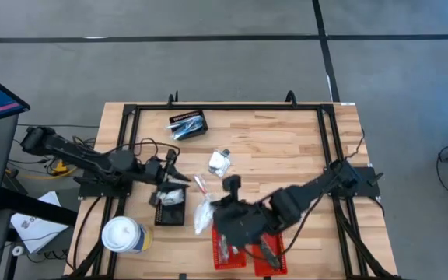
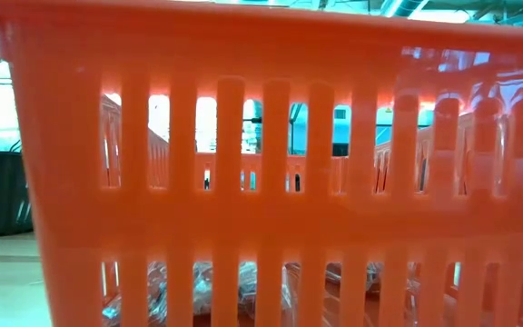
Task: Pick & Place Travel size toiletries
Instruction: Put the cotton pack into the bottom black bin
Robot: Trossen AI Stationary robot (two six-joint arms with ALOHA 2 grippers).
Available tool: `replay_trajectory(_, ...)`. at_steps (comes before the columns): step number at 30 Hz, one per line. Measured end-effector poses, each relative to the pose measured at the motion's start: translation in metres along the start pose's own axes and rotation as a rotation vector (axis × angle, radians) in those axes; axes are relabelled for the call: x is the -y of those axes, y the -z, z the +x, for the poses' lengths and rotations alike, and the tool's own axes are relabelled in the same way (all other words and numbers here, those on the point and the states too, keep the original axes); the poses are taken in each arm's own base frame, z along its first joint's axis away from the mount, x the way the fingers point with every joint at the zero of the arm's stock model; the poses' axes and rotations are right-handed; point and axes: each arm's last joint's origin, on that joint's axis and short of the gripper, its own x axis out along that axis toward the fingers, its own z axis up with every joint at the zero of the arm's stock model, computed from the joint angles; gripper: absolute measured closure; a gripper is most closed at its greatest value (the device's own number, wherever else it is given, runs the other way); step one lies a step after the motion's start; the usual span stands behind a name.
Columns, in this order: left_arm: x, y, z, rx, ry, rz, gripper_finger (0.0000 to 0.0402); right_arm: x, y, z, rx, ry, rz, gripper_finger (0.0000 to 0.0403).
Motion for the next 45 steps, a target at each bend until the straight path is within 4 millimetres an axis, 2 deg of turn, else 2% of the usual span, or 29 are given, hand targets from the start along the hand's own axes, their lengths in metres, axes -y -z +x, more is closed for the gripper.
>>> replay_trajectory(3,0.002,0.005,0.003,-0.026,-0.104,0.056,0.0341,0.016,0.016,0.011,-0.145,-0.061,0.137,0.0403)
replay_trajectory(11,0.018,0.000,0.004,-0.080,-0.269,0.184,0.0370,0.057,0.051,0.048,-0.416,0.032,0.231,0.0403)
replay_trajectory(13,0.023,-0.003,0.004,-0.112,-0.321,0.195,0.0378,0.073,0.059,0.059,-0.469,0.029,0.264,0.0403)
replay_trajectory(17,0.029,-0.002,0.010,-0.217,-0.475,0.261,0.0395,0.114,0.084,0.080,-0.632,-0.123,0.408,0.0403)
replay_trajectory(20,0.030,0.001,0.018,-0.267,-0.531,0.297,0.0397,0.137,0.093,0.091,-0.652,-0.130,0.493,0.0403)
replay_trajectory(24,0.025,0.009,0.032,-0.315,-0.570,0.315,0.0382,0.137,0.085,0.092,-0.562,-0.236,0.462,0.0403)
replay_trajectory(29,0.014,0.022,0.049,-0.373,-0.629,0.320,0.0332,0.132,0.077,0.092,-0.477,-0.422,0.445,0.0403)
replay_trajectory(33,0.009,0.031,0.055,-0.413,-0.662,0.338,0.0280,0.128,0.078,0.091,-0.511,-0.414,0.446,0.0403)
replay_trajectory(37,0.009,0.031,0.055,-0.415,-0.679,0.351,0.0242,0.119,0.077,0.085,-0.533,-0.430,0.417,0.0403)
replay_trajectory(45,0.012,0.028,0.054,-0.401,-0.667,0.352,0.0210,0.114,0.077,0.082,-0.554,-0.433,0.402,0.0403)
